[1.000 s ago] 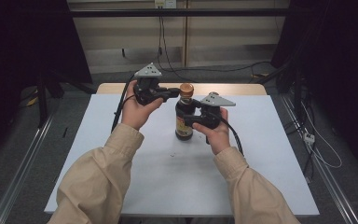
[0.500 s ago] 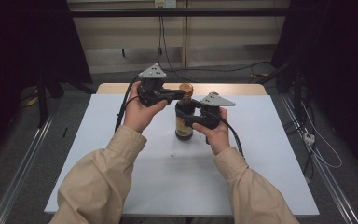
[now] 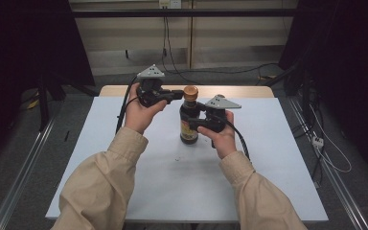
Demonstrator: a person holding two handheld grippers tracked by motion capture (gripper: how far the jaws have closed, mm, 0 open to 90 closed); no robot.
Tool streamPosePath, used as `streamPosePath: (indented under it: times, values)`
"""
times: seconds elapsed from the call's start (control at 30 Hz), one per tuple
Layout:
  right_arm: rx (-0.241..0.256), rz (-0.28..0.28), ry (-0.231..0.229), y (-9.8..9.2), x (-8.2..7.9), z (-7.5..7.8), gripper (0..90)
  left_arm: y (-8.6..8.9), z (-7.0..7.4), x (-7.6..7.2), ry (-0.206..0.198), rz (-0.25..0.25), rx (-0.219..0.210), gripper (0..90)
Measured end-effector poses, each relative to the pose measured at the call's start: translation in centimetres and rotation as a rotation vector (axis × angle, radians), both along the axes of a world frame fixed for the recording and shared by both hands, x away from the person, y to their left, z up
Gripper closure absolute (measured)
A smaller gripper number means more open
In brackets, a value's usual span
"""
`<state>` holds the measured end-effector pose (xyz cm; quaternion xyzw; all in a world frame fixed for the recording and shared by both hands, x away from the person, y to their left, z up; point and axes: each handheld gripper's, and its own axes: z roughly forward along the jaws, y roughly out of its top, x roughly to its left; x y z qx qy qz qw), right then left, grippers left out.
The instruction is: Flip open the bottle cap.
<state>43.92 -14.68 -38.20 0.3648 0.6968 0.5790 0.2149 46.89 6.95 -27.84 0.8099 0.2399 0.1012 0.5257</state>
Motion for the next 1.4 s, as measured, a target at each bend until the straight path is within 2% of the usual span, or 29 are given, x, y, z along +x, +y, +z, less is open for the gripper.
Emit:
streamPosePath:
  times: [0.1, 0.27, 0.47, 0.57, 0.63, 0.7, 0.87, 0.9, 0.93, 0.97, 1.0, 1.03, 1.1, 1.13, 1.2, 1.27, 1.4]
  values:
    - [0.006, 0.005, -0.002, -0.1, 0.0, -0.1, 26.3, -0.2, 0.3, 0.1, -0.003, -0.001, 0.026, 90.0]
    - [0.003, 0.008, 0.003, -0.2, 0.1, -0.1, 26.3, -0.3, 0.2, 0.3, 0.007, -0.009, 0.014, 90.0]
    - [0.012, 0.004, 0.004, -0.1, 0.1, -0.3, 26.3, -0.3, 0.3, 0.2, -0.002, -0.001, 0.027, 90.0]
    - [0.016, 0.003, 0.008, -0.2, 0.1, -0.4, 26.3, -0.3, 0.3, 0.3, 0.009, -0.008, 0.016, 90.0]
    - [0.022, 0.004, 0.01, -0.2, 0.1, -0.4, 26.2, -0.4, 0.4, 0.3, 0.001, -0.007, 0.027, 90.0]
    - [0.022, 0.006, 0.01, -0.2, 0.1, -0.4, 26.2, -0.3, 0.4, 0.3, 0.016, -0.012, 0.023, 90.0]
    - [0.03, 0.005, 0.016, -0.2, 0.2, -0.6, 26.2, -0.4, 0.5, 0.3, 0.011, -0.012, 0.024, 90.0]
    - [0.034, 0.007, 0.018, -0.2, 0.1, -0.6, 26.2, -0.2, 0.7, 0.3, 0.001, -0.022, -0.057, 90.0]
    - [0.034, 0.006, 0.021, -0.2, 0.1, -0.6, 26.2, 0.0, 1.5, 0.1, -0.006, -0.026, -0.141, 90.0]
    - [0.026, 0.012, 0.014, 0.0, 0.1, -0.6, 26.2, -0.1, 2.8, -0.1, -0.028, -0.032, -0.163, 90.0]
    - [0.017, 0.022, 0.005, 0.2, 0.1, -0.6, 26.1, -0.9, 4.0, -0.4, -0.054, -0.019, -0.083, 90.0]
    - [0.003, 0.029, 0.003, 0.9, 0.0, -0.5, 26.0, -1.7, 4.8, -0.5, -0.066, -0.008, -0.037, 90.0]
    - [-0.036, 0.05, -0.011, 2.3, -0.2, -0.4, 25.7, -2.3, 5.9, -0.8, -0.071, -0.002, 0.014, 90.0]
    - [-0.048, 0.052, -0.018, 2.7, -0.2, -0.4, 25.7, -2.2, 6.2, -1.0, -0.078, -0.003, 0.004, 90.0]
    - [-0.04, 0.046, -0.012, 2.7, 0.0, -0.4, 25.7, -1.5, 6.4, -1.2, -0.076, 0.003, 0.03, 90.0]
    - [-0.031, 0.047, 0.001, 2.3, 0.2, -0.4, 25.7, -1.0, 6.2, -1.2, -0.057, -0.003, 0.025, 90.0]
    - [-0.024, 0.044, 0.014, 2.0, 0.3, -0.3, 25.7, 0.0, 5.6, -0.9, -0.046, 0.007, 0.027, 90.0]
